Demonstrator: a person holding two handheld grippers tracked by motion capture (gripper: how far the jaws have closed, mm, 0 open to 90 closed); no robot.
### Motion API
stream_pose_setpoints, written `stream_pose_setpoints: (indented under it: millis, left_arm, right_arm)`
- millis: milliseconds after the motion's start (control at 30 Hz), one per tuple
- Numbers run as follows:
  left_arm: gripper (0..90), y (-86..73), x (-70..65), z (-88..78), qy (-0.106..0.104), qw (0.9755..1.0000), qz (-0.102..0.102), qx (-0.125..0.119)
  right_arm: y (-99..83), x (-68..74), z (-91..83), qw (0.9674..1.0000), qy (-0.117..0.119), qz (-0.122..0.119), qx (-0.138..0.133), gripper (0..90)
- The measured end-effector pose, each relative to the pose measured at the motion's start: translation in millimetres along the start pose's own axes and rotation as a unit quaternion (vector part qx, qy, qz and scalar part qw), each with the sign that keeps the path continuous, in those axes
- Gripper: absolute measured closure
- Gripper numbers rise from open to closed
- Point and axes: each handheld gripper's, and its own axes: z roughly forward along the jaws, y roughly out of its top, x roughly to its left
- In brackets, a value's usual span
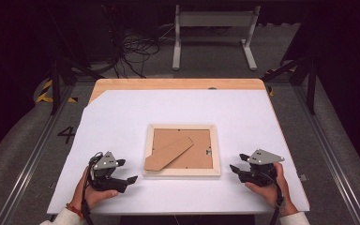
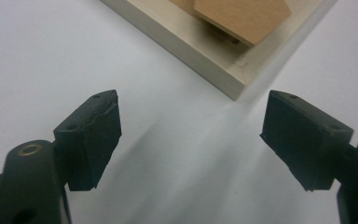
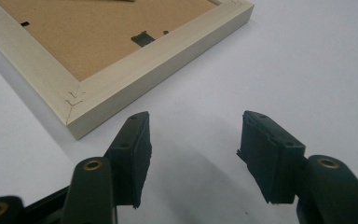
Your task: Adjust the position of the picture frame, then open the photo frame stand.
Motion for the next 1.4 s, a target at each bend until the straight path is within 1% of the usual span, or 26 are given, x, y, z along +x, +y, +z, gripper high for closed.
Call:
stream_pose_setpoints:
  millis: [33,100,300,367,433,500,533,600,633,667,700,733,767,800,833,867,1000,1033,1100,1133,1200,1233,1267,1300,1367,1400]
  left_arm:
    - [19.8,0.4,-2.2,1.8,-0.002,1.0,0.007,0.007]
    - [19.7,1.1,-4.3,3.7,-0.01,0.9998,0.011,0.01]
    - [19.5,3.8,-6.9,9.1,-0.025,0.9995,0.013,0.018]
    - [19.3,5.2,-8.3,11.3,-0.028,0.9993,0.014,0.021]
    - [19.2,7.3,-11.1,14.5,-0.036,0.9989,0.016,0.025]
    - [19.1,9.9,-13.1,18.3,-0.041,0.9985,0.017,0.031]
    - [19.0,11.3,-13.8,19.5,-0.039,0.9984,0.019,0.035]
    - [19.0,16.5,-15.6,23.2,-0.052,0.9978,0.018,0.036]
    - [19.0,16.5,-15.6,23.2,-0.052,0.9978,0.018,0.036]
    - [19.0,21.4,-15.9,26.5,-0.055,0.9976,0.016,0.037]
    - [19.0,23.2,-15.8,28.1,-0.057,0.9974,0.018,0.04]
    - [18.9,25.9,-16.1,29.5,-0.061,0.9968,0.022,0.048]
    - [18.9,28.5,-16.0,30.8,-0.061,0.9964,0.028,0.051]
    - [18.9,30.6,-16.0,31.5,-0.066,0.9962,0.026,0.05]
    - [19.0,30.6,-16.0,31.5,-0.066,0.9962,0.026,0.05]
    - [18.5,35.2,-15.2,32.4,-0.081,0.9954,0.024,0.044]
    - [17.8,40.1,-14.9,32.2,-0.083,0.9957,0.02,0.035]
    - [17.8,41.7,-14.1,32.0,-0.086,0.9957,0.016,0.031]
    - [18.8,45.3,-11.2,31.5,-0.097,0.9951,-0.002,0.017]
    - [20.9,46.7,-9.7,31.9,-0.108,0.994,-0.012,0.013]
    - [22.3,49.4,-8.0,34.5,-0.114,0.9929,-0.033,0.01]
    - [22.8,49.4,-8.0,34.5,-0.114,0.9929,-0.033,0.01]
    - [23.1,51.4,-6.0,37.9,-0.125,0.9904,-0.058,0.008]
    - [23.6,52.3,-5.0,38.9,-0.126,0.9899,-0.064,0.008]
    - [24.5,54.7,-3.1,41.4,-0.136,0.9875,-0.079,0.003]
    - [24.9,56.2,-2.2,42.4,-0.138,0.987,-0.082,0.003]
  right_arm:
    - [0.0,-0.1,0.4,1.0,-0.001,0.001,-0.001,41.9]
    - [0.7,0.2,2.1,1.0,0.001,0.003,0.0,40.6]
    - [0.6,2.7,6.6,1.0,0.005,-0.005,0.006,38.5]
    - [0.7,2.7,7.8,1.0,0.006,-0.003,0.007,37.5]
    - [0.7,3.6,8.2,1.0,0.007,-0.001,0.006,36.9]
    - [1.0,5.0,8.6,0.9999,0.008,-0.003,0.006,36.1]
    - [1.1,5.5,8.8,0.9999,0.008,-0.003,0.006,35.7]
    - [0.3,6.5,9.5,0.9999,0.01,-0.004,0.007,35.4]
    - [-0.6,7.2,10.4,0.9999,0.011,-0.007,0.01,35.4]
    - [-1.0,7.7,11.1,0.9998,0.01,-0.009,0.012,35.4]
    - [-1.1,8.0,11.6,0.9999,0.009,-0.008,0.012,35.4]
    - [-1.0,8.3,11.9,0.9999,0.008,-0.006,0.01,35.4]
    - [-0.6,8.4,12.4,0.9999,0.007,-0.004,0.009,35.3]
    - [-0.1,8.7,12.7,0.9999,0.006,-0.003,0.008,35.3]
    - [0.4,9.1,12.7,0.9999,0.006,-0.005,0.008,35.3]
    - [1.1,9.4,12.4,0.9999,0.006,-0.007,0.005,35.1]
    - [1.3,9.4,12.9,1.0,0.006,-0.004,0.004,34.7]
    - [1.1,9.5,13.3,1.0,0.006,-0.003,0.005,34.6]
    - [0.3,9.7,14.3,0.9999,0.007,-0.003,0.008,34.4]
    - [0.2,9.8,14.8,0.9999,0.007,-0.003,0.009,34.3]
    - [0.3,10.0,15.0,0.9999,0.006,-0.004,0.008,34.3]
    - [0.2,10.0,14.8,1.0,0.003,-0.003,0.006,34.8]
    - [0.1,9.7,14.6,1.0,0.0,0.0,0.005,35.0]
    - [0.1,9.3,14.6,1.0,-0.001,0.003,0.004,35.0]
    - [0.1,8.3,14.6,1.0,-0.001,0.009,0.002,35.1]
    - [0.0,7.8,14.5,0.9999,-0.001,0.012,0.002,35.1]
